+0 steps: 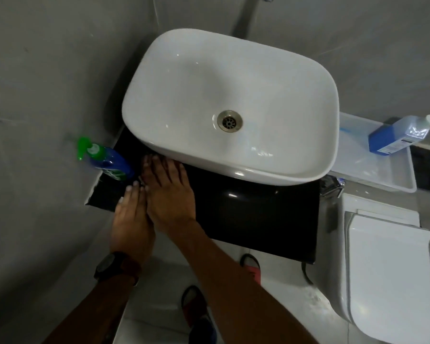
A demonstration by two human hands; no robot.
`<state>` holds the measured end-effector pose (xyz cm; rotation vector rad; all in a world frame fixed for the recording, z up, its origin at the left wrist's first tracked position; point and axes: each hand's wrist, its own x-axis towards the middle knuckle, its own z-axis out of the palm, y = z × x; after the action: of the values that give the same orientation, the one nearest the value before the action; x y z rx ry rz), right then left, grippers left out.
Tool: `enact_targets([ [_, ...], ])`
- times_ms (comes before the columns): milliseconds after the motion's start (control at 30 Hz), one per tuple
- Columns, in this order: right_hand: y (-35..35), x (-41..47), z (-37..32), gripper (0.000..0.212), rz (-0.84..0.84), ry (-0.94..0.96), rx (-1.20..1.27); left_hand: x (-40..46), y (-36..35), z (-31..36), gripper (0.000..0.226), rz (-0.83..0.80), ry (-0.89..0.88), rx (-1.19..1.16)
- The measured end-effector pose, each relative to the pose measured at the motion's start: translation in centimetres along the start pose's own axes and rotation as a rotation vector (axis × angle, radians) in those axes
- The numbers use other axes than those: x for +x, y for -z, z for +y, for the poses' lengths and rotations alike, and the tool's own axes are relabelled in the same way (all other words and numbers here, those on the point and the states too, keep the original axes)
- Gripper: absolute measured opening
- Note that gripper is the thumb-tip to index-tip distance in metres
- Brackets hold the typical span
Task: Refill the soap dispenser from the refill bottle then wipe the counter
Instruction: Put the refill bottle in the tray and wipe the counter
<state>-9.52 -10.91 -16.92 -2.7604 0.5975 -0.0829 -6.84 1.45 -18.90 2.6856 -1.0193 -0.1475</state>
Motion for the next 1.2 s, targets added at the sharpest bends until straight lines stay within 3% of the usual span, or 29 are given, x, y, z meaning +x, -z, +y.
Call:
enact_targets([
  [200,1.1,-4.8,3.5,0.063,-0.007,0.056,-0.021,0.1,-0.1,-0.1,0.055,0.068,-0.034,-0.025],
  [500,4.5,-16.4,16.4,0.059,0.057,-0.353,-0.126,0.0,-0.4,-0.2,0.053,0.110,-0.037,-0.039],
  [733,8.1,-14.9,23.1,0.057,0.051,-0.481,-0.188,0.0,-0.7,-0.7,0.052,0.132,-0.049,-0.041],
  [933,6.0,-14.6,18.6,0.056,0.179,-0.594,-0.118,-0.1,-0.4,-0.8,0.051,0.089,-0.005,-0.058],
  [1067,1.9,-14.8,10.6,0.058,0.076,-0.388,-0.101,-0.2,0.0,-0.6,0.051,0.060,-0.009,-0.051],
  [1200,-0.1,-10.4,4.3,0.066,0.084,-0.264,-0.020,-0.2,0.2,-0.2,0.051,0.046,-0.009,-0.071],
])
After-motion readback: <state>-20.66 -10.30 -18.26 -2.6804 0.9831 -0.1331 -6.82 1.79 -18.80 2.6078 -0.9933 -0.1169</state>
